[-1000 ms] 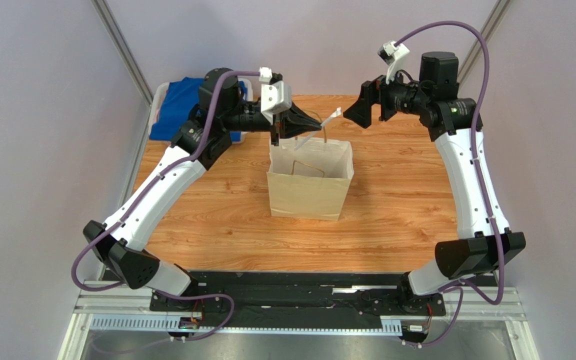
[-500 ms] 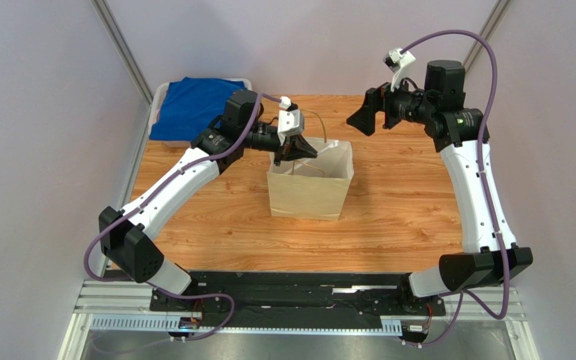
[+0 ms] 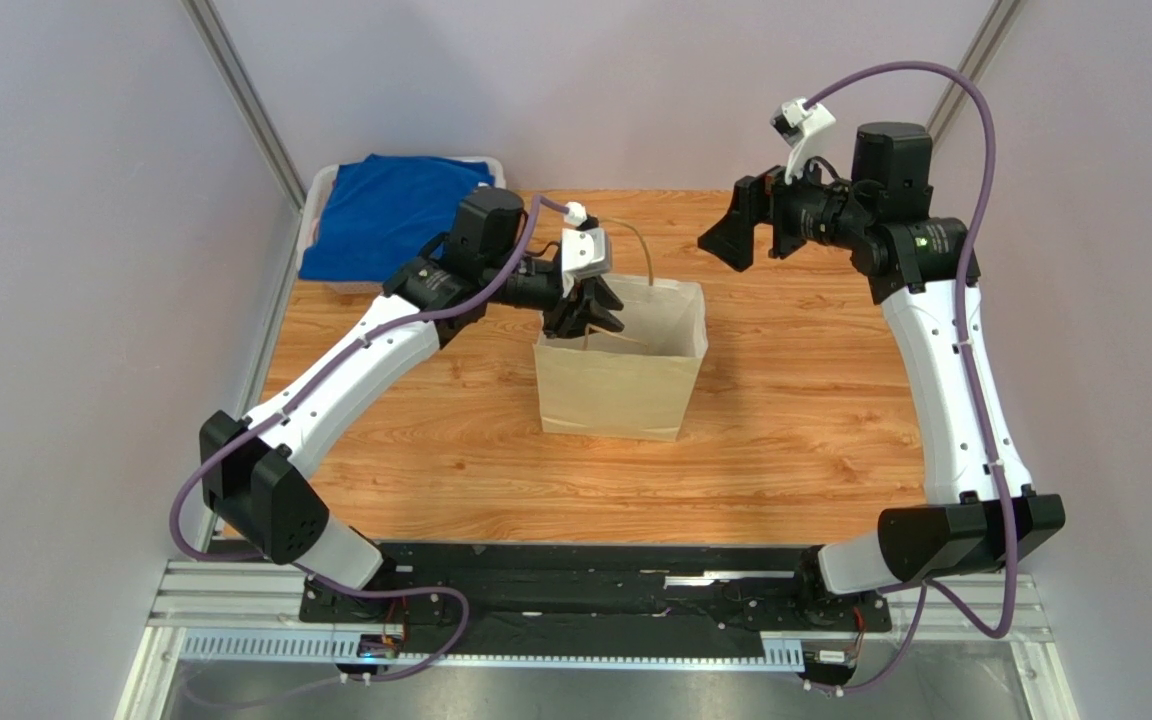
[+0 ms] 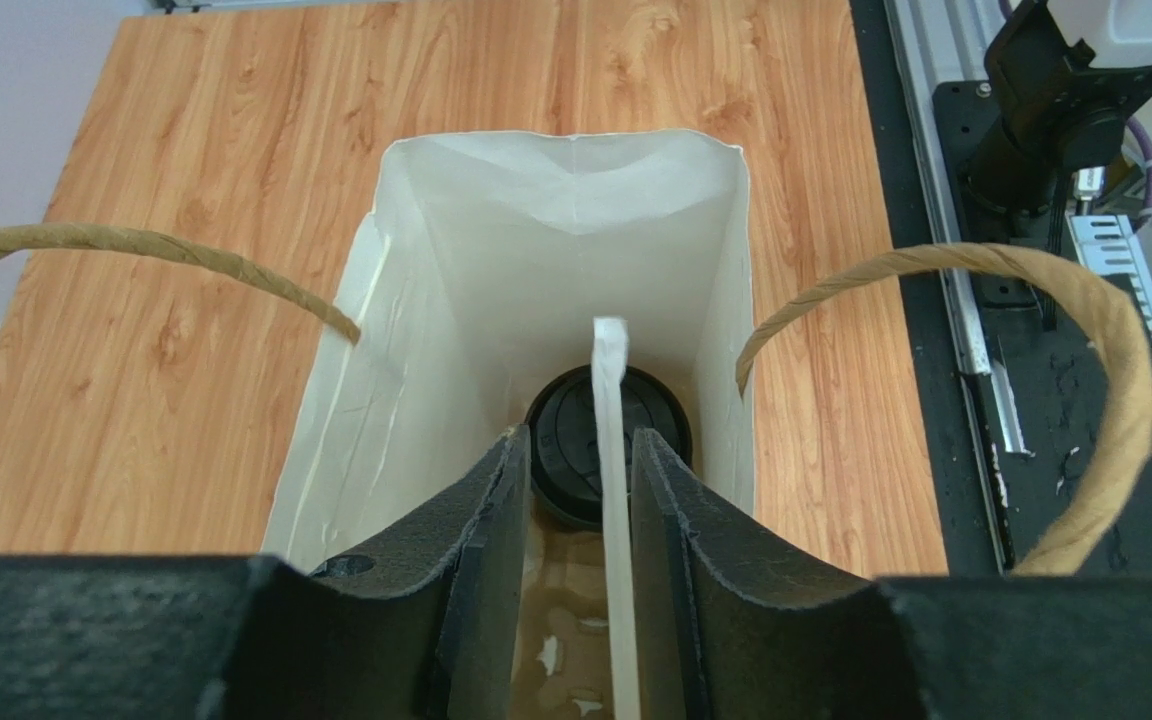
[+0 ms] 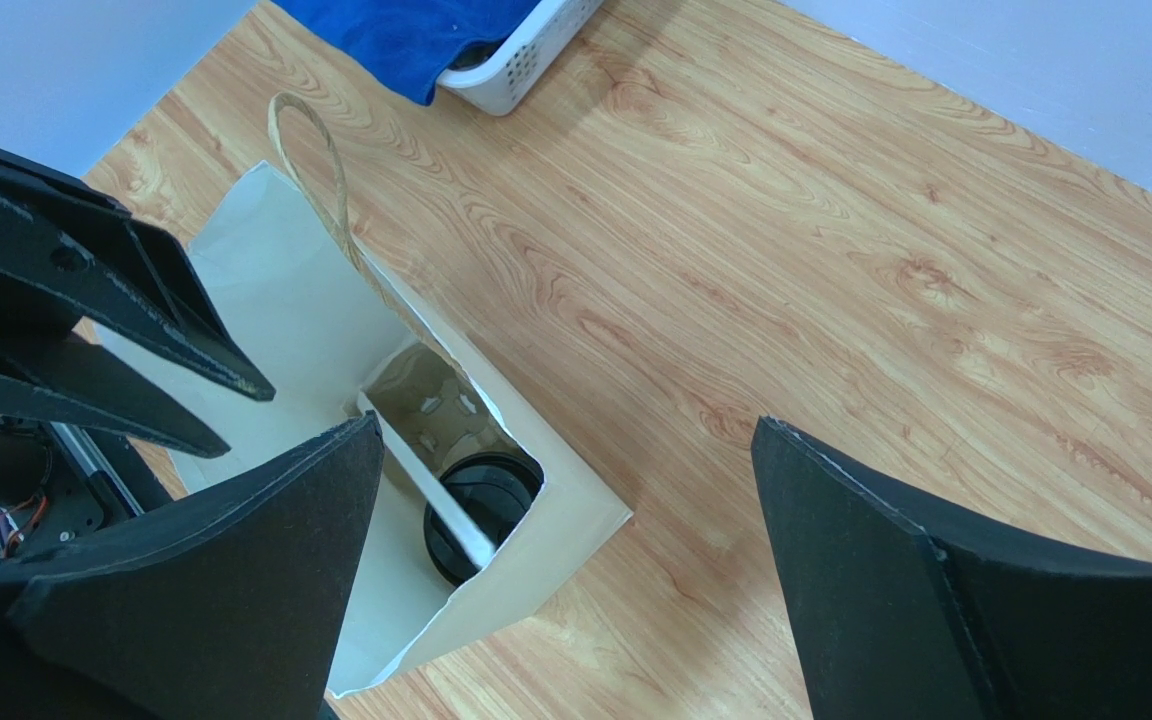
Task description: Pack the takeout coffee
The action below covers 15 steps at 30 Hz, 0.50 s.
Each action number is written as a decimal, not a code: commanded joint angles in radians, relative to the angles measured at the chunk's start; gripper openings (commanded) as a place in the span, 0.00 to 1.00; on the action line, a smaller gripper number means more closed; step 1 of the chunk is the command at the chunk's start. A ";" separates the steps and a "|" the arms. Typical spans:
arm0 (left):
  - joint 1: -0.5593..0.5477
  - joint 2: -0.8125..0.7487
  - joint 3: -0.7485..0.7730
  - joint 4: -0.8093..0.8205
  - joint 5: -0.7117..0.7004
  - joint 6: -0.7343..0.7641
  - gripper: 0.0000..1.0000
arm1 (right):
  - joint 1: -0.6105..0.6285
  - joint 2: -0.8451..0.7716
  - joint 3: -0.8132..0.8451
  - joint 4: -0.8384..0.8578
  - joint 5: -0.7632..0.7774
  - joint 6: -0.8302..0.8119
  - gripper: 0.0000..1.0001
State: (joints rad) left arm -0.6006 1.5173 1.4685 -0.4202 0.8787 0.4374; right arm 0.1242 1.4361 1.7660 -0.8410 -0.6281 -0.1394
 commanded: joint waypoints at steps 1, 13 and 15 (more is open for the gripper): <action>0.005 -0.023 0.091 -0.015 -0.010 -0.002 0.45 | -0.005 -0.013 0.026 0.010 -0.002 0.000 1.00; 0.174 -0.117 0.274 -0.026 -0.088 -0.253 0.56 | -0.018 0.024 0.075 0.049 -0.008 0.061 1.00; 0.221 -0.156 0.280 -0.044 -0.147 -0.276 0.67 | -0.032 0.021 0.066 0.052 -0.016 0.072 1.00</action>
State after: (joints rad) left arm -0.4522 1.4651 1.6955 -0.4530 0.8062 0.2604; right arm 0.1131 1.4570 1.7973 -0.8314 -0.6300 -0.1097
